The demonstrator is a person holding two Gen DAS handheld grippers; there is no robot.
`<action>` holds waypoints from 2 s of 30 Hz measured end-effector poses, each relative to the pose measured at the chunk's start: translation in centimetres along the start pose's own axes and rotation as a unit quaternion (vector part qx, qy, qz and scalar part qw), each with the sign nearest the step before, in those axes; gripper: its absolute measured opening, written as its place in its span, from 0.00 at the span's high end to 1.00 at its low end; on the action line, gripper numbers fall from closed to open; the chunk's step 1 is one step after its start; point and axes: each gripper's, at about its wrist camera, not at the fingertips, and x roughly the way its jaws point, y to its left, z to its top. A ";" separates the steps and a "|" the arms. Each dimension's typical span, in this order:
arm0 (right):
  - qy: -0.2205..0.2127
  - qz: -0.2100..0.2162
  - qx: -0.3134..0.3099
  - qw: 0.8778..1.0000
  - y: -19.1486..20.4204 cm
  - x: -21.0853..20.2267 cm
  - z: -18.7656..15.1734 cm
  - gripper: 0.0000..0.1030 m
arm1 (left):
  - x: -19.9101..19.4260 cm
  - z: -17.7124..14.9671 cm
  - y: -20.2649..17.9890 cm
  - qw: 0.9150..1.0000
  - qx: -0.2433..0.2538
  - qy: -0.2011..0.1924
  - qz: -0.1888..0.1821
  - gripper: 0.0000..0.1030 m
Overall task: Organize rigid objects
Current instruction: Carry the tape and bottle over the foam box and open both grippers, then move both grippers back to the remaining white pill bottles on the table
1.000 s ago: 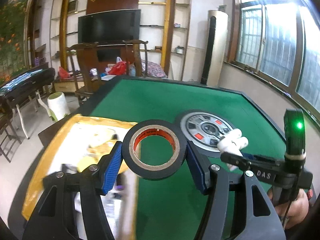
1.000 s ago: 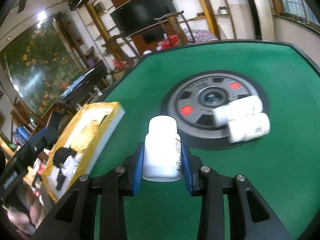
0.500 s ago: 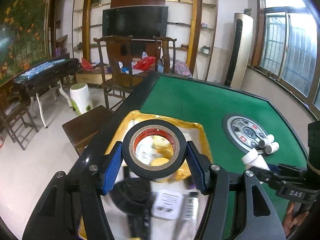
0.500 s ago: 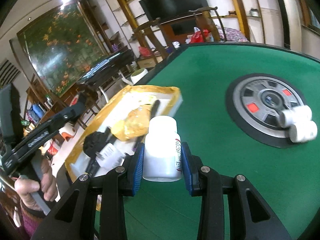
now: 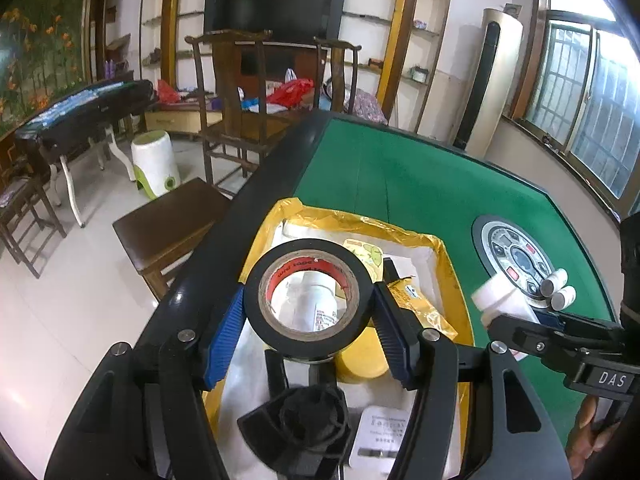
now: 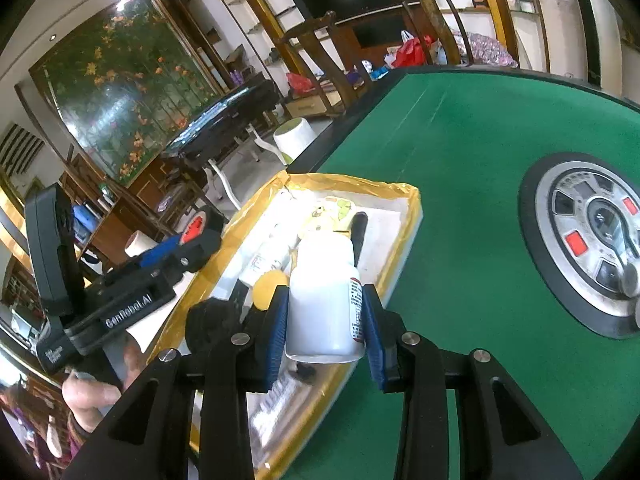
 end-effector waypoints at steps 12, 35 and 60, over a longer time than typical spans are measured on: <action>0.024 -0.034 0.030 0.999 -1.3 5.1 3.2 0.69 | 4.8 1.7 0.2 0.998 0.010 0.062 0.008 0.40; 0.033 -0.043 0.044 0.998 -2.2 5.1 2.8 0.68 | 5.5 1.6 0.2 0.995 0.002 0.100 -0.003 0.40; -0.013 0.004 0.056 0.998 -3.5 -1.3 0.1 0.61 | 4.5 2.2 2.0 0.987 -0.096 0.109 -0.064 0.22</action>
